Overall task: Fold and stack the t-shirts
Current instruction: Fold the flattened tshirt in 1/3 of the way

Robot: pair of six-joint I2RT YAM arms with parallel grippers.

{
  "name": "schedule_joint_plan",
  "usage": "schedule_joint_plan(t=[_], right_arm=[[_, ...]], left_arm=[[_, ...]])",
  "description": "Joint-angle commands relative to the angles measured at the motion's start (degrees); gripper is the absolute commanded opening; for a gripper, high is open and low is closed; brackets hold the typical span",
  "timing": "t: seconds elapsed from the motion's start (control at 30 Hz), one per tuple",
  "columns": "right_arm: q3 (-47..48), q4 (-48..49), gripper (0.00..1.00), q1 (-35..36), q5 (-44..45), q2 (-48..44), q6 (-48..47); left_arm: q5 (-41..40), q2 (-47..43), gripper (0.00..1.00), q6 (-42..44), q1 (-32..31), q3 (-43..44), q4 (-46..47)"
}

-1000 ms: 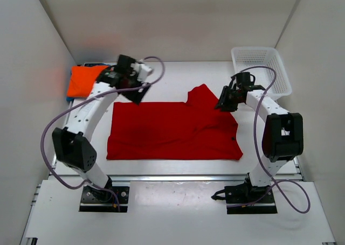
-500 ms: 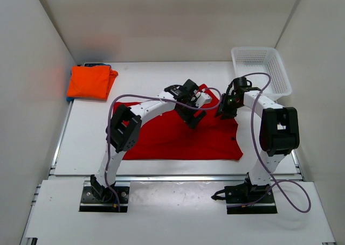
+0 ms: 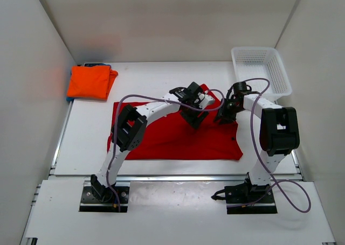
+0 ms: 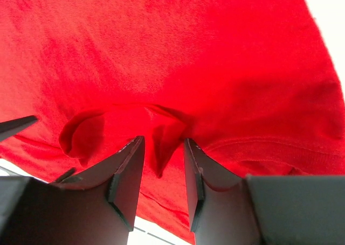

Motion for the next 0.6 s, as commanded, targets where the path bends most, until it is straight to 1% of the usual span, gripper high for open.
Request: schedule_joint_plan(t=[0.0, 0.1, 0.17, 0.23, 0.27, 0.37, 0.4, 0.43, 0.47, 0.53, 0.57], right_arm=[[0.2, 2.01, 0.33, -0.48, -0.5, -0.23, 0.3], [0.47, 1.84, 0.33, -0.3, 0.47, 0.47, -0.05], [0.21, 1.84, 0.33, -0.56, 0.29, 0.74, 0.21], [0.12, 2.28, 0.34, -0.48, 0.38, 1.61, 0.13], [0.29, 2.28, 0.33, -0.04, 0.47, 1.7, 0.12], [0.47, 2.19, 0.33, -0.56, 0.39, 2.05, 0.04], [0.38, 2.88, 0.33, -0.82, 0.12, 2.31, 0.04], [0.56, 3.5, 0.33, -0.31, -0.06, 2.49, 0.12], [0.56, 3.94, 0.33, -0.73, -0.49, 2.67, -0.05], [0.56, 5.0, 0.31, -0.74, -0.85, 2.75, 0.13], [0.21, 4.83, 0.31, -0.65, -0.94, 3.1, 0.04]], left_arm=[[-0.17, 1.04, 0.72, -0.55, -0.7, 2.92, 0.67], [-0.45, 1.74, 0.75, -0.64, -1.39, 3.63, 0.76], [-0.8, 2.36, 0.75, -0.55, -2.01, 3.54, 0.67], [-1.15, 2.7, 0.69, -0.81, -1.92, 3.11, 0.85], [-1.67, 2.19, 0.67, -0.9, -1.75, 2.93, 0.85], [-1.94, 2.62, 0.5, -1.34, -1.57, 3.1, 1.2], [-2.55, 2.36, 0.41, -1.43, -1.31, 2.67, 1.03], [-2.99, 2.36, 0.38, -1.08, -1.05, 3.54, 0.94], [-3.0, 2.18, 0.37, -1.34, -1.04, 3.89, 0.94], [-2.47, 1.57, 0.4, -1.34, -0.96, 4.16, 0.33], [-2.03, 1.83, 0.4, -1.34, -0.87, 3.99, 0.41]])
